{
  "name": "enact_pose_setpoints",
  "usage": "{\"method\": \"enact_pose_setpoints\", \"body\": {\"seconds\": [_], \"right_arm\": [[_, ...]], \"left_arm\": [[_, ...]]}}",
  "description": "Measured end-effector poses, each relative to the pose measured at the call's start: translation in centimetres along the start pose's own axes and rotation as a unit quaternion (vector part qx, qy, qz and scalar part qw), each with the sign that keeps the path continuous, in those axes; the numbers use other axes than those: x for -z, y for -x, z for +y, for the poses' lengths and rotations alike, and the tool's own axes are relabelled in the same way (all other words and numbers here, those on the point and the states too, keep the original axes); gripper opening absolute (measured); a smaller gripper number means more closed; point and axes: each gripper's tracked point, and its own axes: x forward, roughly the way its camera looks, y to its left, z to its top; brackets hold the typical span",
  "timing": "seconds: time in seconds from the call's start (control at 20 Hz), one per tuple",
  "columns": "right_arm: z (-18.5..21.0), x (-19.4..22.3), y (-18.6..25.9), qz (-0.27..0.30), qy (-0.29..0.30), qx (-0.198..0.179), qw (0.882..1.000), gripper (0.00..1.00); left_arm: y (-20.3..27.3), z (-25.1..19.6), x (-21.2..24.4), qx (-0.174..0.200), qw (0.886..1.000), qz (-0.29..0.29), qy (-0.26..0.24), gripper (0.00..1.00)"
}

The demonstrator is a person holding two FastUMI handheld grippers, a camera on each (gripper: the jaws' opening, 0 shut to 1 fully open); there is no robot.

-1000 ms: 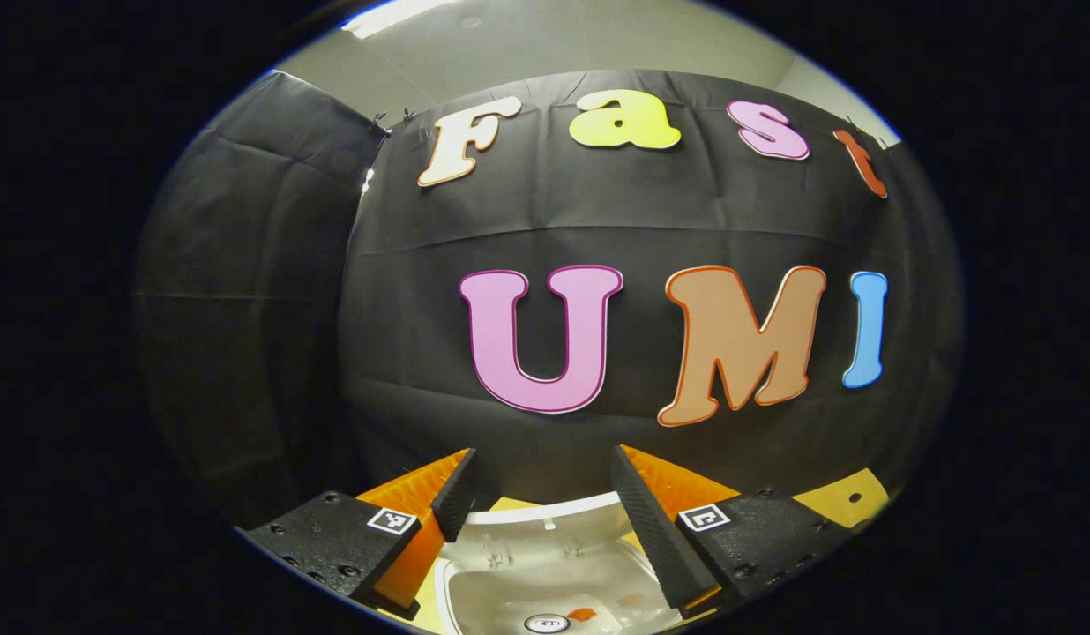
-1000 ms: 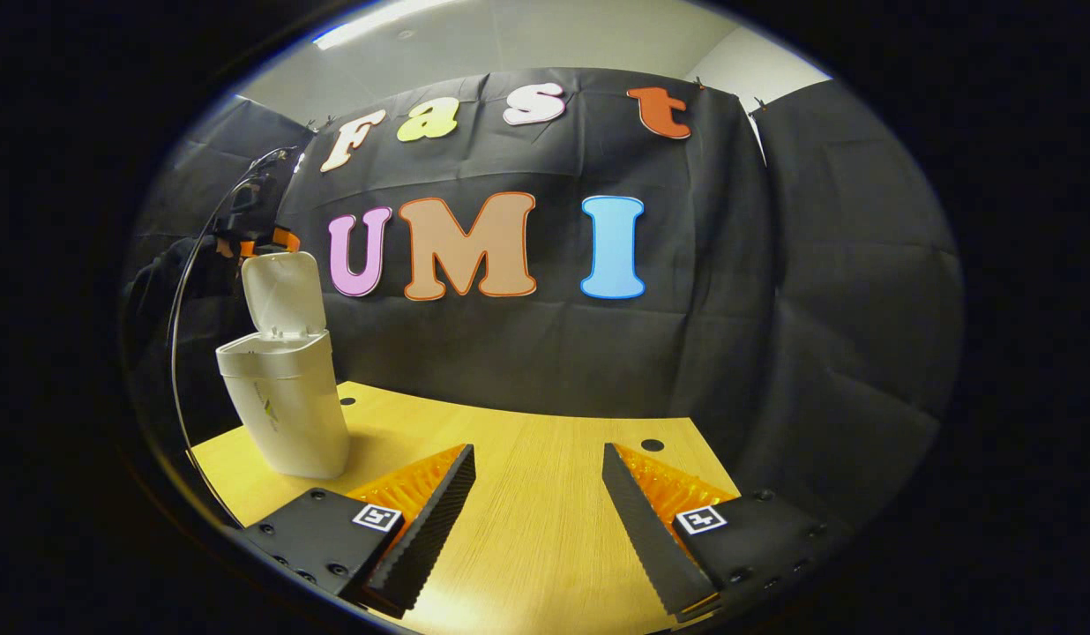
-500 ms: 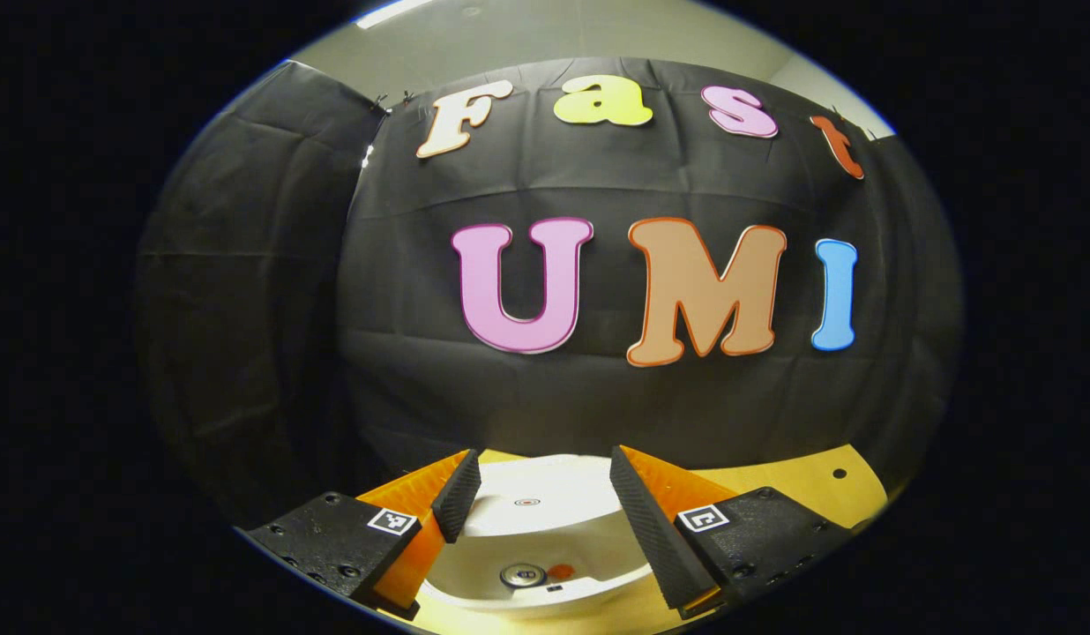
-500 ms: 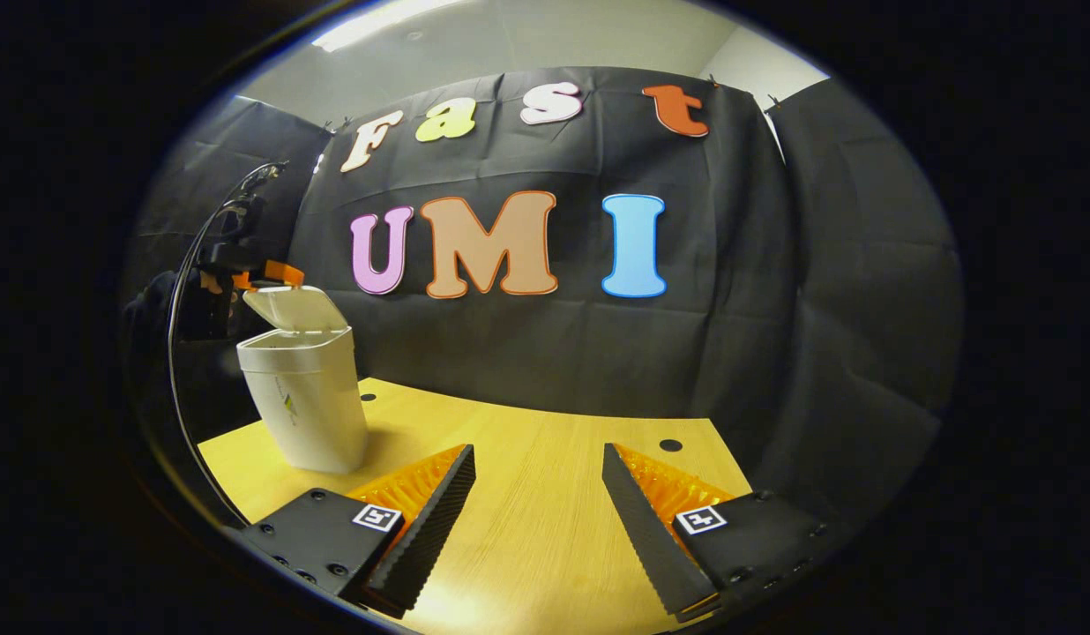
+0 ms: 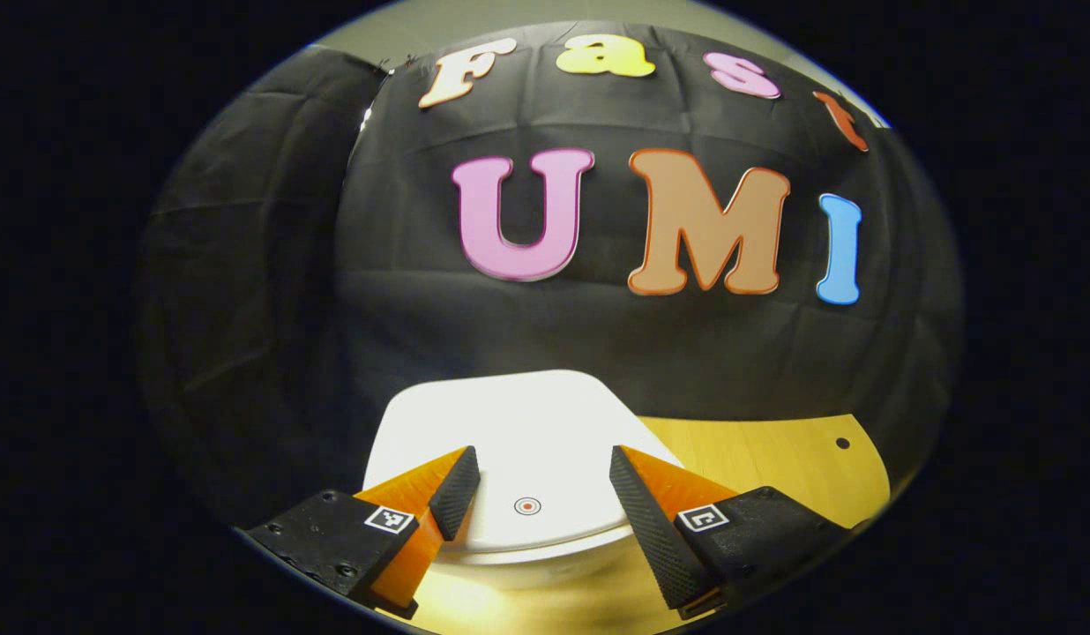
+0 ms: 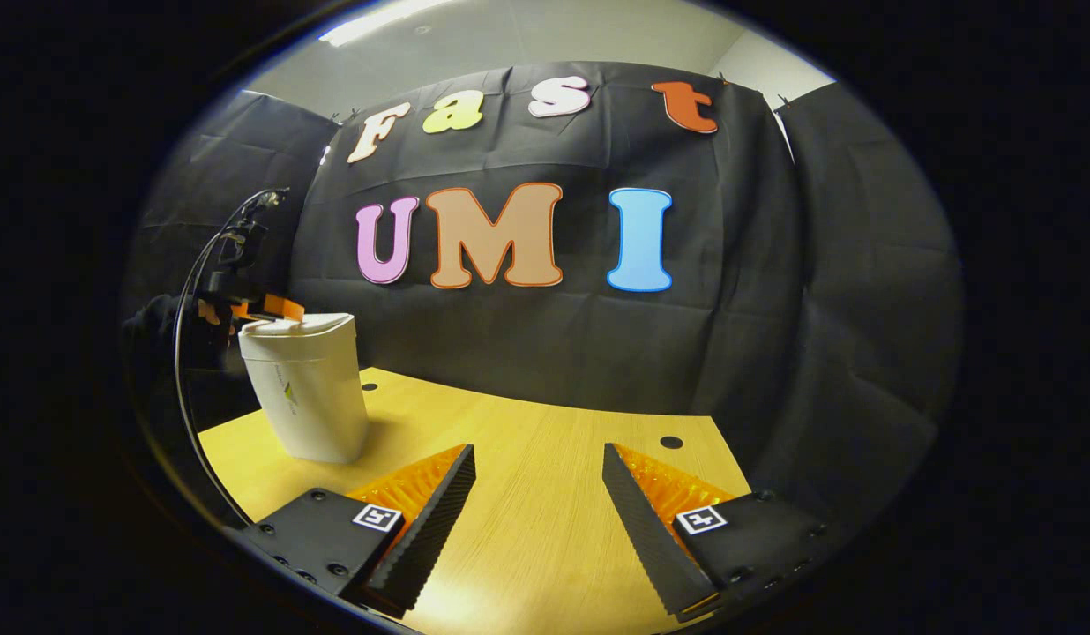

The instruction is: Press the lid of the desktop garbage bin to open it, pick up the crumpled paper on the desktop and throw it into the bin, then pick up the pop can on the desktop and drop it into the bin, and finally close the garbage bin lid.

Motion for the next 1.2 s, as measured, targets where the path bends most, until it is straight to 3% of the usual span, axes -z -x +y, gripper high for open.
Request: {"method": "enact_pose_setpoints", "body": {"seconds": [0.05, 0.15, 0.2, 0.25, 0.35, 0.5, 0.75, 0.85, 1.05, 1.2], "right_arm": [[-0.3, 0.0, 0.1, 0.0, 0.004, 0.003, 1.0, 0.97], [-0.8, -0.1, 0.1, -0.005, 0.007, 0.01, 1.0, 0.97], [-1.0, -0.3, 0.1, -0.007, 0.005, 0.011, 1.0, 0.97], [-1.1, -0.2, -0.1, -0.008, 0.001, 0.012, 1.0, 1.0], [-1.0, -0.6, -0.3, -0.011, -0.015, 0.011, 1.0, 0.97], [-0.9, -2.3, -0.2, -0.034, -0.031, 0.013, 0.999, 0.97], [-0.9, -5.6, 1.2, -0.08, -0.027, 0.007, 0.996, 1.0], [-0.8, -6.9, 2.2, -0.099, -0.028, -0.006, 0.995, 0.96], [-1.6, -8.9, 4.5, -0.134, -0.018, -0.025, 0.99, 1.0], [-2.8, -9.5, 5.5, -0.145, -0.029, -0.007, 0.989, 0.96]], "left_arm": [[-0.1, -0.1, -1.3, 0.001, 0.999, -0.03, -0.011, 0.96], [-0.4, -0.1, 0.3, 0.016, 1.0, -0.001, 0.014, 0.92], [0.0, -0.3, -0.2, 0.022, 0.999, -0.007, 0.022, 0.96], [0.0, -0.3, -0.9, 0.025, 0.999, -0.025, 0.002, 0.95], [-0.2, -0.3, -1.7, 0.026, 0.998, -0.06, -0.013, 0.92], [0.6, -0.9, -2.4, 0.024, 0.996, -0.09, -0.002, 0.93], [5.5, -4.5, -6.3, 0.033, 0.984, -0.176, -0.011, 0.92], [8.7, -7.1, -7.1, 0.044, 0.978, -0.205, -0.021, 0.93], [14.9, -11.7, -6.5, 0.063, 0.966, -0.246, -0.045, 0.92], [18.1, -15.2, -4.8, 0.095, 0.961, -0.254, -0.052, 0.93]]}}
